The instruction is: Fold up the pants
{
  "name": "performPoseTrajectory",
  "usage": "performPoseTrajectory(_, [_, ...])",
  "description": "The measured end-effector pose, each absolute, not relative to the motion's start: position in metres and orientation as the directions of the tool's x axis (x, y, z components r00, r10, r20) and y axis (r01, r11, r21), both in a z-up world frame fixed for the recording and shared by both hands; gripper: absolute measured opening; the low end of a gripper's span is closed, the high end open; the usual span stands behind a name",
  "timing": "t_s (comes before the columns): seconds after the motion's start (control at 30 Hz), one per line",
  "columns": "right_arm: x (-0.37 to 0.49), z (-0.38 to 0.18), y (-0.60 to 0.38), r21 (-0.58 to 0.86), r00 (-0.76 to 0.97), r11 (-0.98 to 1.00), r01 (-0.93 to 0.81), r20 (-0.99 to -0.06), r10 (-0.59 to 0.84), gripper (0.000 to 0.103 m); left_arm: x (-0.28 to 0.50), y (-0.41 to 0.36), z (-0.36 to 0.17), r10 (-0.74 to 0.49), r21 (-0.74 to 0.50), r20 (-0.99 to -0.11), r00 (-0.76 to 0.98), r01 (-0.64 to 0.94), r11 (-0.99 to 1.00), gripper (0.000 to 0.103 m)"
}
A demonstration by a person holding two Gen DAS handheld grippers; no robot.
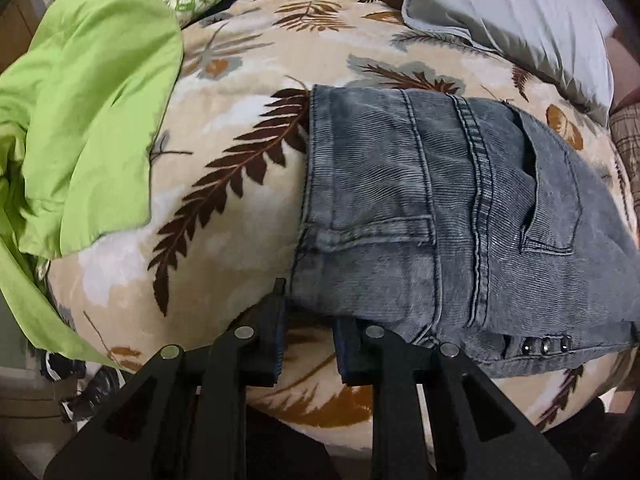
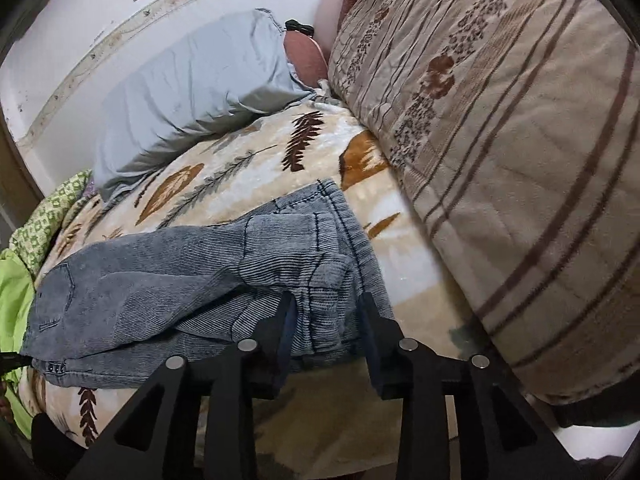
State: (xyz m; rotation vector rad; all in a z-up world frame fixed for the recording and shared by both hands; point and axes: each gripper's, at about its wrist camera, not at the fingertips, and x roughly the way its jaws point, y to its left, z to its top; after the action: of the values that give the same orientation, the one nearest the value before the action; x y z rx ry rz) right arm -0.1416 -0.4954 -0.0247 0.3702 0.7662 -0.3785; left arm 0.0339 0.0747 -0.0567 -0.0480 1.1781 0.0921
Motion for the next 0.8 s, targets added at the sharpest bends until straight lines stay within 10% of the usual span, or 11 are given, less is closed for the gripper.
performPoseTrajectory(0.17, [-0.157, 0.009, -0.481, 0.078, 0.615, 0.871, 0.485, -0.738, -0.277, 0.050, 0.015, 0.103, -0.030, -0.036, -0.089, -0.928, 0.371, -0.126, 0.988, 0.023])
performPoseTrajectory(0.33, [-0.163, 0.046, -0.442, 0.204, 0.708, 0.890, 0.408, -0.687, -0.167, 0.088, 0.009, 0.102, -0.005, -0.218, -0.296, -0.881, 0.420, -0.129, 0.946, 0.080])
performPoseTrajectory(0.5, [-0.114, 0.006, -0.406, 0.538, 0.704, 0.802, 0.259, -0.674, 0.225, 0.088, 0.028, 0.081, -0.034, -0.364, -0.424, -0.874, 0.322, -0.140, 0.895, 0.082])
performPoseTrajectory(0.8, [-0.060, -0.064, -0.376, 0.656, 0.617, 0.677, 0.333, -0.695, 0.370, 0.088, 0.043, 0.066, -0.069, -0.459, -0.510, -0.854, 0.244, -0.220, 0.832, 0.082])
